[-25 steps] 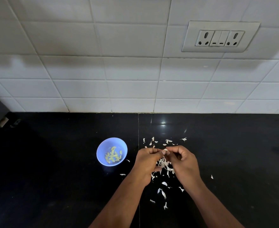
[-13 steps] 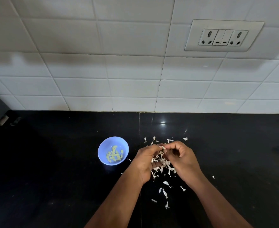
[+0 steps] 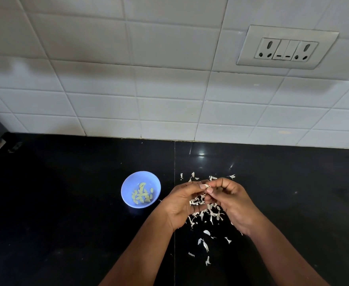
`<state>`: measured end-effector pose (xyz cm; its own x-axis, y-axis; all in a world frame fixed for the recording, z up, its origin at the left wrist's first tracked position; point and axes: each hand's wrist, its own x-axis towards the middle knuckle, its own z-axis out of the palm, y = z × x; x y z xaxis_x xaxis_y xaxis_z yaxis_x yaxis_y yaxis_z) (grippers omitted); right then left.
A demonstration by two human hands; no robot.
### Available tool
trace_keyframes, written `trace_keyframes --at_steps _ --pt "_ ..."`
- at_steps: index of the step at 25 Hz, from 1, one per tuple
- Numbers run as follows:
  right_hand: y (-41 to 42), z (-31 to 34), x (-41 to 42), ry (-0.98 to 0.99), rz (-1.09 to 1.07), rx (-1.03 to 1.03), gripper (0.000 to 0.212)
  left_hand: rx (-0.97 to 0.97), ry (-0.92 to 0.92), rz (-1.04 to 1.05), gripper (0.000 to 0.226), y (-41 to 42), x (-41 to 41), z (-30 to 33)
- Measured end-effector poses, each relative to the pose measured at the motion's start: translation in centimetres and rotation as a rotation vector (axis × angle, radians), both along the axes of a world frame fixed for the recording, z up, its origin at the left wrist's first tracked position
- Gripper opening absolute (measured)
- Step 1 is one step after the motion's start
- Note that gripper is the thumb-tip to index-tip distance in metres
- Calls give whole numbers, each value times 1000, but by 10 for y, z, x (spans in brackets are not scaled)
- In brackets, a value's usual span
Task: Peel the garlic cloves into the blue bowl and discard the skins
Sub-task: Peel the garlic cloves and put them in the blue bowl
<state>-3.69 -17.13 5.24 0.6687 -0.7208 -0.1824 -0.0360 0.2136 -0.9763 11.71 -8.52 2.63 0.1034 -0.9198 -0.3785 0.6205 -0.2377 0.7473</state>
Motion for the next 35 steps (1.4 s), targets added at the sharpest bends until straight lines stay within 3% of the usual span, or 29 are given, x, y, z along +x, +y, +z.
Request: trace_keyframes --at_steps 4,9,13,16,17,20,22,26,29,33,35 --pt "-3 -2 0 156 -25 -206 13 84 -80 103 19 -4 -4 -1" --pt "-28 -16 10 645 -9 -678 10 180 -155 306 14 -6 -13 6" --pt "-41 -29 19 868 50 -1025 11 255 -160 468 15 -9 -9 5" --pt "-38 -41 22 1031 204 -1032 16 309 -217 482 13 -11 -8 2" --pt "-40 -40 21 991 188 -988 15 313 -251 455 11 -11 -9 2" --pt "-32 -28 13 613 -19 -620 12 324 -324 313 11 -9 -16 1" --pt "-17 -18 9 429 -91 -503 19 301 -304 250 16 -8 -20 0" --pt "-2 -15 1 353 -118 -506 27 237 -216 239 13 -7 -24 1" --pt "0 -6 -2 317 -82 -413 37 185 -270 266 11 -4 -25 3" --pt "3 16 2 247 -169 -271 12 53 -508 305 11 -2 -25 7" --pt "0 22 3 303 -178 -330 6 21 -611 322 10 -4 -26 7"
